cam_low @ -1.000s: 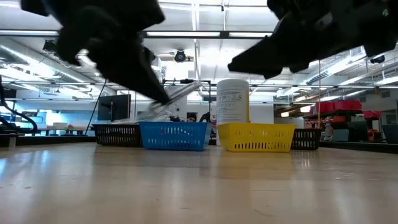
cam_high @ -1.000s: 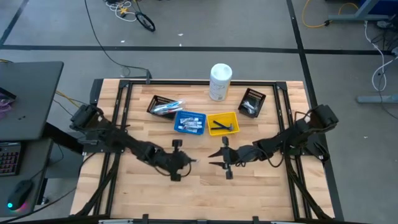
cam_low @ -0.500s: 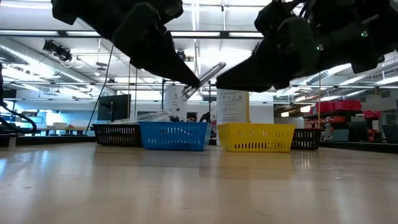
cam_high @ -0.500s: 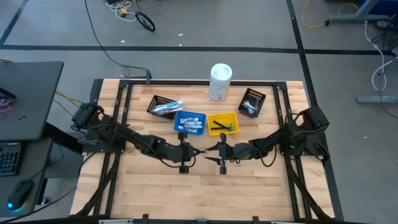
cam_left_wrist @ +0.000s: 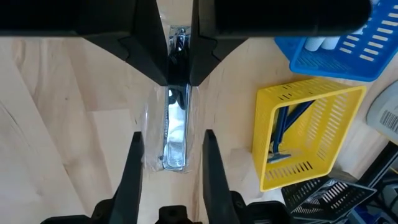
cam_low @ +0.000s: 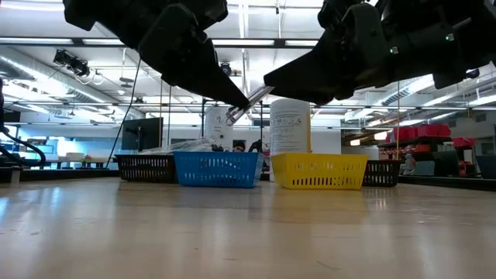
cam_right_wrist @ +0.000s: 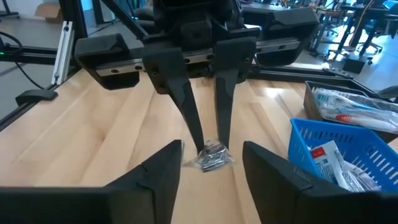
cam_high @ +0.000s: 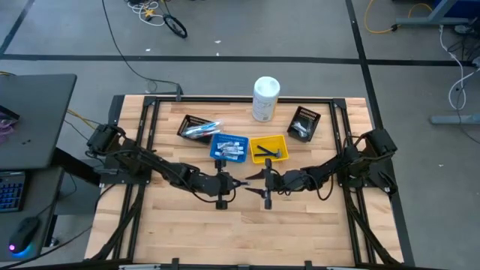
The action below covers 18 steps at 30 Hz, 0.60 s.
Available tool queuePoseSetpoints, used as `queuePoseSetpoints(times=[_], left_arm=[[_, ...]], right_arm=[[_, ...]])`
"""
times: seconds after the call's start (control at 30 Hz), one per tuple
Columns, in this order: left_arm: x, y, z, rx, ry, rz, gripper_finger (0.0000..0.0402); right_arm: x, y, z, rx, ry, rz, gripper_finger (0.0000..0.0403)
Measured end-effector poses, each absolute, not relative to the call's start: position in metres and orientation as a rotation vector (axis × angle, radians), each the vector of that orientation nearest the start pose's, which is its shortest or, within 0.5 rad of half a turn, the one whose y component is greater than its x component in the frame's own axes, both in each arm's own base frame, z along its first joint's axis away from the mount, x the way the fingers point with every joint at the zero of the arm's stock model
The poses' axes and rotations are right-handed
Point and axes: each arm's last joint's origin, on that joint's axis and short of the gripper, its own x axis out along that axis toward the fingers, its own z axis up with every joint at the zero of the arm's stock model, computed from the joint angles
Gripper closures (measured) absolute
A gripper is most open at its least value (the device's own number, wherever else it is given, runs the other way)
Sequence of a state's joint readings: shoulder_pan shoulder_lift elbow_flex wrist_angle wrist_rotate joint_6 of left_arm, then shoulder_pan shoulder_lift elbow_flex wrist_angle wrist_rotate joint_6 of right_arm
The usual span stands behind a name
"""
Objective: Pick & Place Travel size toiletries
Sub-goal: Put the silver nail cutter into the right black bin
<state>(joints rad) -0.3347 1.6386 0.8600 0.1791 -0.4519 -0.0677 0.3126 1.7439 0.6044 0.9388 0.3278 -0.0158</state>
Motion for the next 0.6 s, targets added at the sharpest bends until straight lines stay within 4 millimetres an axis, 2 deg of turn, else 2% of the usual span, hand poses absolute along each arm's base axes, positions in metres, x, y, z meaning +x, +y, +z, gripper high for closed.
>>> queuePoseSetpoints(times=[0.4, 0.6], left_arm=[[0.3174, -0.0973, 0.1844, 0.164, 0.552, 0.131, 0.0345], [0.3173, -0.0973, 0.1843, 0.163, 0.554, 0.130, 0.0334]], right_arm=[[0.3041, 0.0865, 0.1472, -0.053, 0.191, 0.023, 0.0324], [0.3039, 0.0860, 0.1460, -0.043, 0.206, 0.019, 0.0339]])
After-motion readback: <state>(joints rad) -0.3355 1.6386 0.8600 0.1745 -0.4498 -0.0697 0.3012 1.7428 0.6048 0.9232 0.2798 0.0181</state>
